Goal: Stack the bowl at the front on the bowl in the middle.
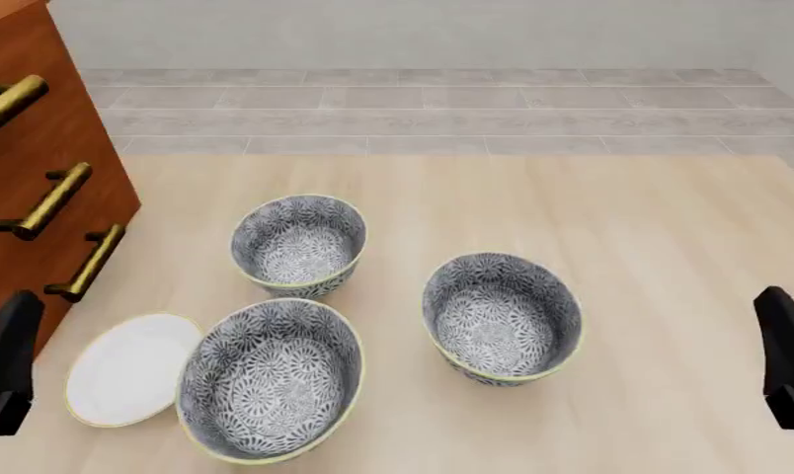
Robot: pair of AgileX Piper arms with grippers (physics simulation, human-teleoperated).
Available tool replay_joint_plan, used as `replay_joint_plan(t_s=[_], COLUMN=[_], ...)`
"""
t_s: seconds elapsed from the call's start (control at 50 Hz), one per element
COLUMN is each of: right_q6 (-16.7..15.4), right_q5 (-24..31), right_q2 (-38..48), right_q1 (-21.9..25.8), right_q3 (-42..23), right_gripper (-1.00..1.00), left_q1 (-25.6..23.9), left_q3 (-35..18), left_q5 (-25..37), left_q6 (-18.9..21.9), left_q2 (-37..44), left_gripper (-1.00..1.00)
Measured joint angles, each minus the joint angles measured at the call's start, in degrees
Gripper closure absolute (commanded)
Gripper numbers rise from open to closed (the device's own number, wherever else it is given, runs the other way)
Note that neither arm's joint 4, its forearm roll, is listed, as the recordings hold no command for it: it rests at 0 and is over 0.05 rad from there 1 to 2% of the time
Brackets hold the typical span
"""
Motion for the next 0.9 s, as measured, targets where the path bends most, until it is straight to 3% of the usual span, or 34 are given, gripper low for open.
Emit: replay_joint_plan(t_s=[0.44, 0.78, 0.9], right_q6=[-0.7, -0.5, -1.8], right_q5=[1.3, 6.5, 8.9], right_q2=[1.0, 17.0, 21.4], right_q1=[0.9, 7.1, 9.8], right_q3=[-1.2, -14.4, -19.1], right_gripper=[-1.0, -1.0, -1.0], left_q1=[0.2, 0.7, 0.7], left_q3=[0.0, -0.1, -0.1], left_q5=[-0.1, -1.0, -1.4], left_q6=[-0.1, 0.0, 0.2], left_q2=[0.5, 1.4, 1.6], left_gripper=[-1.0, -1.0, -1.0])
